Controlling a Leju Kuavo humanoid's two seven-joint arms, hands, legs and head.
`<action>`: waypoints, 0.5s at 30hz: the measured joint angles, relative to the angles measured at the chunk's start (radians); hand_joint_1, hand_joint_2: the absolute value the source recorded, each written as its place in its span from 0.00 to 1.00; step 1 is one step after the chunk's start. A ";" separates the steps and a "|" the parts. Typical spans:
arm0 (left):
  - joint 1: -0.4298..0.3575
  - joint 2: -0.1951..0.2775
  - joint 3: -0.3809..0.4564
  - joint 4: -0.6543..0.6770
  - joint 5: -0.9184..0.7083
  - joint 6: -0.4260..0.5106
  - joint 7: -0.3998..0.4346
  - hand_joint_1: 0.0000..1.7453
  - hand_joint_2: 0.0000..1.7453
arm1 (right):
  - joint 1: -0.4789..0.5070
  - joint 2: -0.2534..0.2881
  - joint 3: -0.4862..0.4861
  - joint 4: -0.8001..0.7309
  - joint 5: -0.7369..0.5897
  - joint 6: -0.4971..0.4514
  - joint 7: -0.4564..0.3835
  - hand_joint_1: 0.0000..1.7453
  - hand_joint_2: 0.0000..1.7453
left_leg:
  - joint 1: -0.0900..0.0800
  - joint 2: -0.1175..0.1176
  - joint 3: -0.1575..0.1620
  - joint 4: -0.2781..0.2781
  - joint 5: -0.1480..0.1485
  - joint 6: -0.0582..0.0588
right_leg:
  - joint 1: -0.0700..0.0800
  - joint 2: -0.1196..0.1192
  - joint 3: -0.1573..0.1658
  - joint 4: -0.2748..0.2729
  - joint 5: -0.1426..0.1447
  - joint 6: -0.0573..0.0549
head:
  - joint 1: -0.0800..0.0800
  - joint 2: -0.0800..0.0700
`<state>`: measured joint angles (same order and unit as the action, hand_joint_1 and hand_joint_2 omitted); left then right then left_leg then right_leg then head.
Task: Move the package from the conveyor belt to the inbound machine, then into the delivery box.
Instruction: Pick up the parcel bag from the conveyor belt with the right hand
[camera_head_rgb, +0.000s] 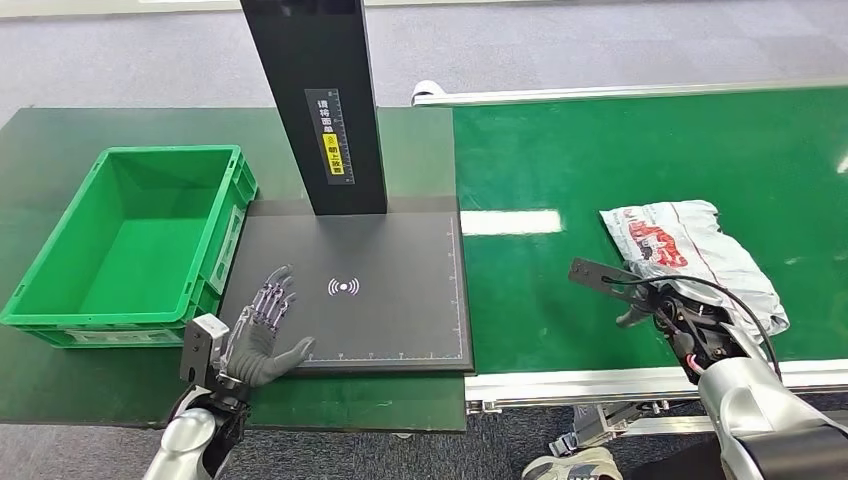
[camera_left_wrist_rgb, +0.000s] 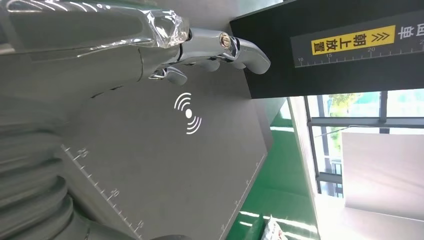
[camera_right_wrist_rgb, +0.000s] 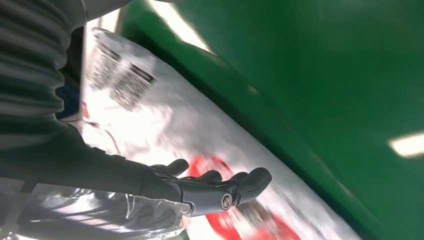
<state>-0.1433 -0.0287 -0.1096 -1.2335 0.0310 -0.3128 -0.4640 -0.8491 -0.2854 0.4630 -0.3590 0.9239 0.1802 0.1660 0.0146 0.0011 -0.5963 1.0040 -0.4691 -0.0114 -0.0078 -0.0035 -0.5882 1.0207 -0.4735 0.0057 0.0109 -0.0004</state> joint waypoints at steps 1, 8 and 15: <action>-0.007 -0.002 0.000 0.007 -0.001 0.001 -0.001 0.00 1.00 | 0.001 -0.002 0.004 0.006 0.007 0.007 0.011 0.00 1.00 | 0.000 0.000 0.000 0.000 0.000 0.000 | 0.000 0.000 0.000 0.000 0.000 0.000 | 0.000 0.000; -0.024 -0.011 0.000 0.029 -0.009 0.002 -0.002 0.00 1.00 | 0.001 -0.005 0.025 0.028 0.033 0.022 0.046 0.00 1.00 | 0.000 0.000 0.000 0.000 0.000 0.000 | 0.000 0.000 0.000 0.000 0.000 0.000 | 0.000 0.000; -0.004 -0.015 0.003 0.018 -0.010 0.010 0.001 0.00 1.00 | 0.004 0.007 0.030 0.026 0.102 -0.230 0.055 0.00 1.00 | 0.000 0.001 -0.001 0.000 0.000 0.000 | 0.000 0.001 0.000 0.000 0.000 0.000 | 0.000 0.000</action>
<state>-0.1470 -0.0437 -0.1070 -1.2154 0.0207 -0.3026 -0.4625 -0.8450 -0.2784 0.4932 -0.3333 1.0260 -0.0499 0.2209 0.0145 0.0023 -0.5971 1.0038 -0.4691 -0.0114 -0.0078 -0.0026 -0.5881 1.0210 -0.4734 0.0056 0.0109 -0.0003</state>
